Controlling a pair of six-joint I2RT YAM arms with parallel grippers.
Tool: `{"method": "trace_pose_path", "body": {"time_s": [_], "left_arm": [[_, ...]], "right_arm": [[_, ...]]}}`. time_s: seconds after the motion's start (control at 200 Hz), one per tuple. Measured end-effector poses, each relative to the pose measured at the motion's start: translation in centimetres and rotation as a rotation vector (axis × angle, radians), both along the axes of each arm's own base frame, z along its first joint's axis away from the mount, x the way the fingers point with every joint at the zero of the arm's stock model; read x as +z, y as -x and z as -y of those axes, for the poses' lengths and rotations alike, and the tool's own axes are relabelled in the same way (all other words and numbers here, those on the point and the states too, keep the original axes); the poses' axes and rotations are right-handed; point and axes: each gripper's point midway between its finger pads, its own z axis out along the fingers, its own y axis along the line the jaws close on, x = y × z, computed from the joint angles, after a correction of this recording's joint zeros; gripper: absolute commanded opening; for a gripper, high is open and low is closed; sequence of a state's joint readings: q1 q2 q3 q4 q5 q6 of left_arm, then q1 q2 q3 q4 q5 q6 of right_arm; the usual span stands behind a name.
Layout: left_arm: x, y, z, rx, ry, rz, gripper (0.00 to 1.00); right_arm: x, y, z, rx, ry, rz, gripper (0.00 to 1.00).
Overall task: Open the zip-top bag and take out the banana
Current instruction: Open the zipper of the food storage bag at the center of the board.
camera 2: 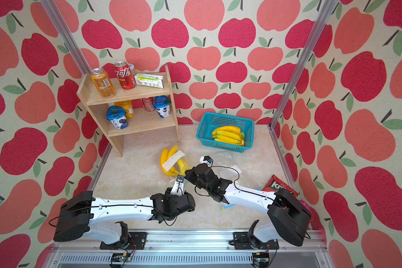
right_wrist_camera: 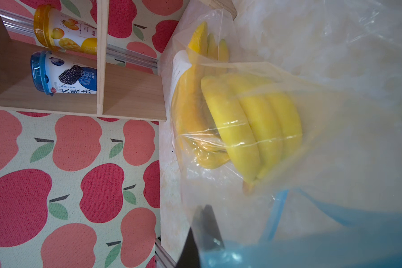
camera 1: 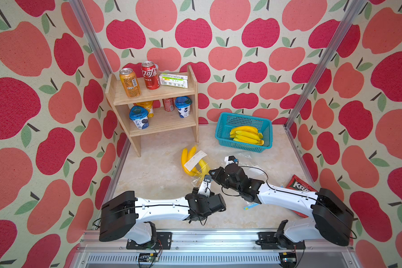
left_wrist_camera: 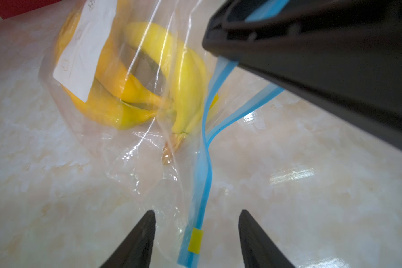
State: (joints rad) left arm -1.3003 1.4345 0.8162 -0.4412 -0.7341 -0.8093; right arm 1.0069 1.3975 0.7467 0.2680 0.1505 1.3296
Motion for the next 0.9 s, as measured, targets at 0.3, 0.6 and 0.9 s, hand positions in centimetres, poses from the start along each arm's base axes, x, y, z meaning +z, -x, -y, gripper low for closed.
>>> {"method": "trace_pose_path", "body": {"time_s": [0.3, 0.6, 0.9], "left_arm": [[0.1, 0.2, -0.3, 0.033, 0.039, 0.004, 0.22], [1.9, 0.0, -1.7, 0.103, 0.098, 0.046, 0.0], [2.8, 0.2, -3.5, 0.138, 0.143, 0.069, 0.34]], "right_arm": [[2.3, 0.1, 0.2, -0.001, -0.052, 0.035, 0.09], [2.1, 0.2, -0.1, 0.005, -0.059, 0.025, 0.17], [1.9, 0.3, -0.2, 0.013, -0.058, 0.021, 0.31]]}}
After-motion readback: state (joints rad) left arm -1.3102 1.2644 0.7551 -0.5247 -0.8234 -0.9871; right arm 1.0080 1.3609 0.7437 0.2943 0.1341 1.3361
